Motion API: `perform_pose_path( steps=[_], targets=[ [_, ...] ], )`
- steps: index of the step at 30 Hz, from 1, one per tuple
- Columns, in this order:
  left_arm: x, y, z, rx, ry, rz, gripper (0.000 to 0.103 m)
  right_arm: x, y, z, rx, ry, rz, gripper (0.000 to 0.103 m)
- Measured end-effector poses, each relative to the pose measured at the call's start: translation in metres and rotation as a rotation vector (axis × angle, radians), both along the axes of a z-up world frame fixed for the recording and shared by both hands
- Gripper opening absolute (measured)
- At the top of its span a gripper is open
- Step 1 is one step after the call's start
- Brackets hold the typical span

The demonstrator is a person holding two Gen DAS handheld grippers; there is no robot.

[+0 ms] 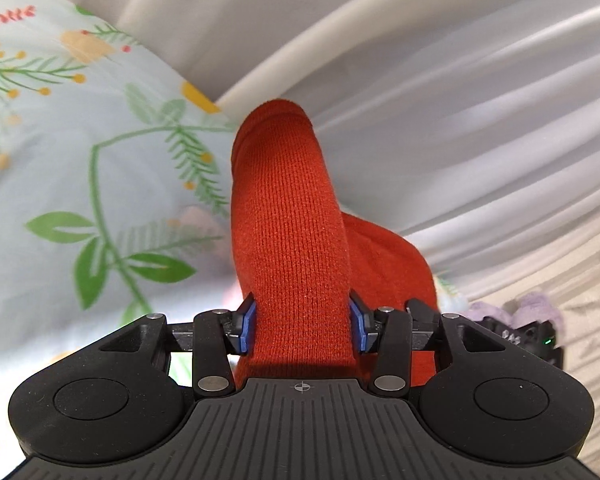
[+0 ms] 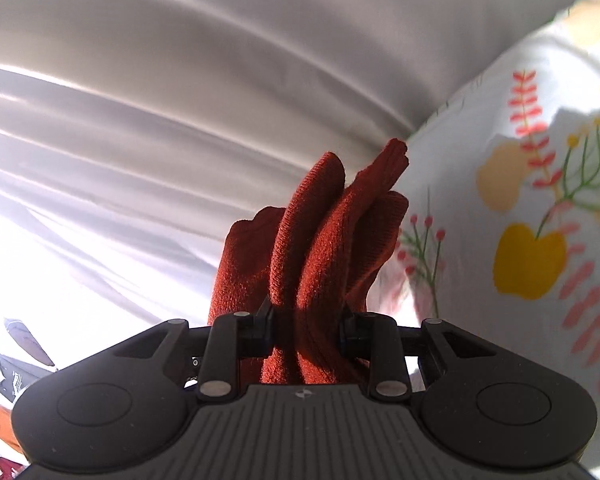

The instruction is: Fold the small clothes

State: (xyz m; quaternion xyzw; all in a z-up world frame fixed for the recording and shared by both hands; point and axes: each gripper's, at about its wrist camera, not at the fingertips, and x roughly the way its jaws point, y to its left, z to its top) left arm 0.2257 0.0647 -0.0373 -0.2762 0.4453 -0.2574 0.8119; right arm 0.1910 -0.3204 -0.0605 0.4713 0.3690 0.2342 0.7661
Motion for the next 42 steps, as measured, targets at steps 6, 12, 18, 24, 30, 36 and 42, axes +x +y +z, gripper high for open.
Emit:
perform_pose_path(
  steps=[6, 12, 18, 24, 30, 36, 42],
  targets=[
    [-0.033, 0.007, -0.025, 0.229, -0.034, 0.150, 0.051, -0.010, 0.024, -0.025, -0.152, 0.103, -0.043, 0.039],
    [-0.121, 0.029, -0.013, 0.277, -0.148, 0.164, 0.059, -0.096, -0.007, -0.021, -0.203, 0.044, -0.247, 0.057],
    [-0.152, -0.008, -0.041, 0.481, -0.172, 0.015, 0.061, -0.133, 0.029, -0.059, -0.188, 0.138, -0.132, 0.060],
    [-0.144, -0.038, -0.051, 0.642, -0.269, 0.057, 0.061, -0.109, 0.073, -0.056, -0.246, 0.086, -0.175, 0.014],
    [-0.140, -0.012, -0.050, 0.567, -0.167, 0.229, 0.062, -0.121, 0.044, -0.071, 0.201, 0.041, -0.223, 0.009],
    [-0.153, 0.022, -0.041, 0.528, -0.079, 0.350, 0.058, -0.118, 0.051, -0.071, -0.154, 0.126, -0.239, 0.012],
    [-0.140, 0.052, -0.014, 0.441, -0.071, 0.427, 0.063, -0.139, 0.035, -0.030, -0.368, 0.064, -0.318, 0.035]
  ],
)
